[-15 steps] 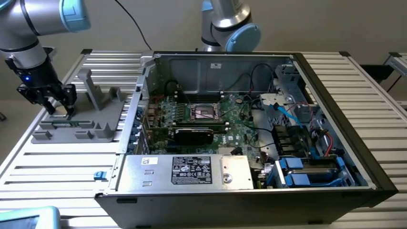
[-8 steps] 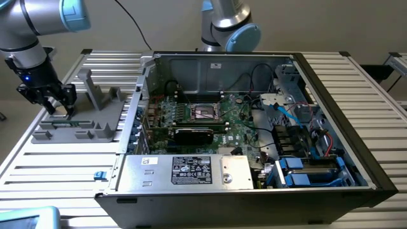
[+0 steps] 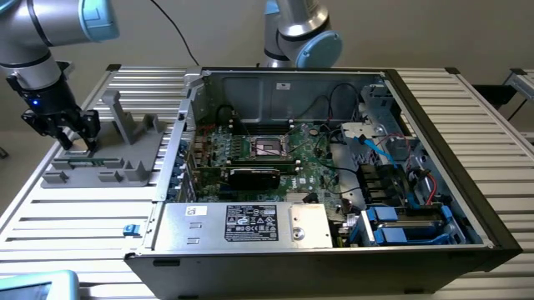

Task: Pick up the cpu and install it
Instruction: 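Pick up the cpu and move it towards the insertion slot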

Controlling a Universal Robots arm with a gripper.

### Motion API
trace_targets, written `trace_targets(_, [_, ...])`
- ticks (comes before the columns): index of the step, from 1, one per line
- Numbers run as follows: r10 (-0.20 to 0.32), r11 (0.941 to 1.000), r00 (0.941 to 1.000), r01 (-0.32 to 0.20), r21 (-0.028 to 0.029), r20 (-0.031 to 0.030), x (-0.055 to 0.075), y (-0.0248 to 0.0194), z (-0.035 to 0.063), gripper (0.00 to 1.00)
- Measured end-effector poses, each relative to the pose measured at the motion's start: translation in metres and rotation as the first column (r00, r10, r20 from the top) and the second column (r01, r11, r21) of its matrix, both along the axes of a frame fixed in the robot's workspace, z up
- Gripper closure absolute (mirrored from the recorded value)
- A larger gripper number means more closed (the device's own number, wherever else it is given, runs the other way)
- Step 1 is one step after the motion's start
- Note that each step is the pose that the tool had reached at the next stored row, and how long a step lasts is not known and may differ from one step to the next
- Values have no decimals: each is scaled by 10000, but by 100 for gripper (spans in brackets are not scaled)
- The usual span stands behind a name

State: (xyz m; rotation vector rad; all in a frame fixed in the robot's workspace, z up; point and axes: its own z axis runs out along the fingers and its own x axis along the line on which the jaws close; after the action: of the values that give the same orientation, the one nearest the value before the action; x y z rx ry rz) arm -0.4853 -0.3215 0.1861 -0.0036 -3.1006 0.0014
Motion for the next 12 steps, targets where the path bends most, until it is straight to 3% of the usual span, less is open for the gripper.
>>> trace_targets(4, [0, 10000, 10000, 0, 0, -12, 0, 0, 0, 45])
trace_targets(12, [1, 10000, 10000, -1, 4, -17, 1, -2, 10, 45])
